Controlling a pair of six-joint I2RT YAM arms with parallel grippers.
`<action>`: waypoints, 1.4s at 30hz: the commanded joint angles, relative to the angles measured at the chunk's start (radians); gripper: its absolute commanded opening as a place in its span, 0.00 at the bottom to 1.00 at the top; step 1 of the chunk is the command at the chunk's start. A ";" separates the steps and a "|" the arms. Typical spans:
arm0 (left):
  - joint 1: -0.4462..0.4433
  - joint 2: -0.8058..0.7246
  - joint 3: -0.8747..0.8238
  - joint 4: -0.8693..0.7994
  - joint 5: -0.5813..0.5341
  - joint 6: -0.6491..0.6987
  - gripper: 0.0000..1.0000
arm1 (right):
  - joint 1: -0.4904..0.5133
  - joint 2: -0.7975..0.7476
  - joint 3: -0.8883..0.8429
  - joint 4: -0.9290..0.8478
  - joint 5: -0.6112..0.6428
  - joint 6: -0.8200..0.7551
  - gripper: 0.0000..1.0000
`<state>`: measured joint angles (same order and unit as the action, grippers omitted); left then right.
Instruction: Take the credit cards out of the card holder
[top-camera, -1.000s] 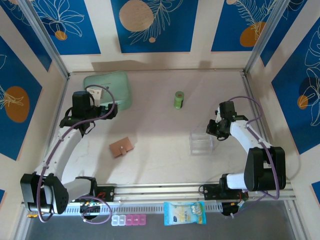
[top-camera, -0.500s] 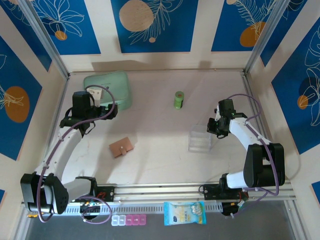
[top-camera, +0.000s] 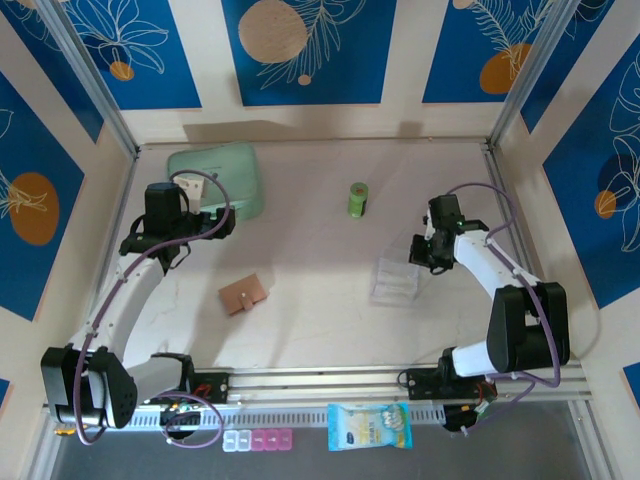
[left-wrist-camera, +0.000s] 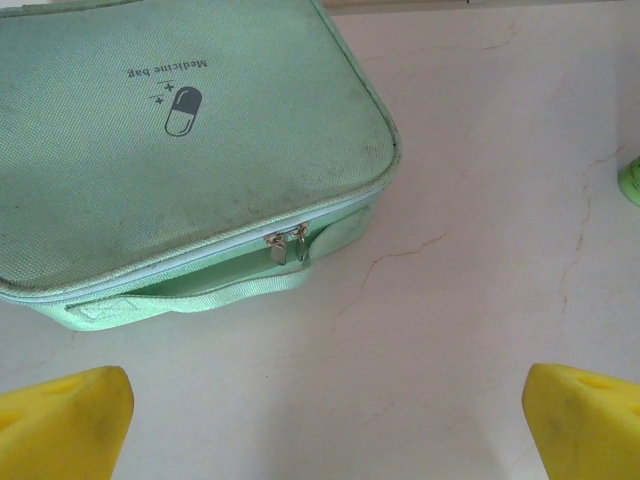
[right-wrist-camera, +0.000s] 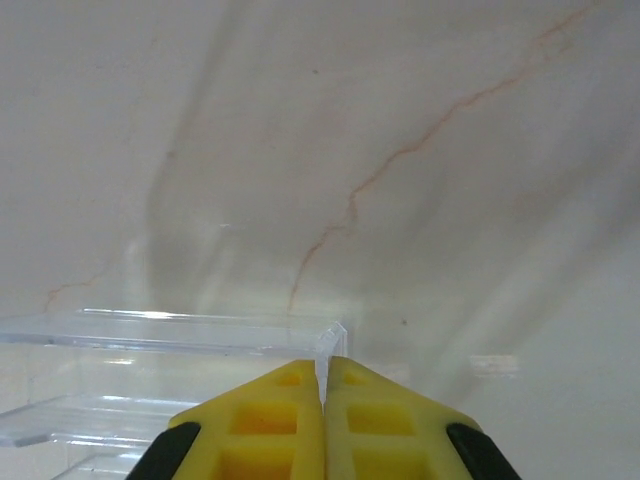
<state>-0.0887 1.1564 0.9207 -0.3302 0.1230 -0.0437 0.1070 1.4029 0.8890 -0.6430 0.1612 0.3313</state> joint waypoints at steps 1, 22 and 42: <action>0.009 -0.018 -0.005 0.012 0.010 0.010 0.99 | 0.050 0.013 0.081 -0.052 0.011 0.046 0.06; 0.012 -0.025 -0.002 -0.001 0.008 -0.004 0.99 | 0.461 0.569 0.793 -0.269 0.194 0.242 0.00; 0.010 -0.018 -0.006 0.014 0.043 -0.021 0.99 | 0.483 0.789 0.986 -0.279 0.212 0.289 0.00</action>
<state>-0.0887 1.1526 0.9207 -0.3302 0.1349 -0.0544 0.5900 2.1773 1.8534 -0.9146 0.3607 0.6041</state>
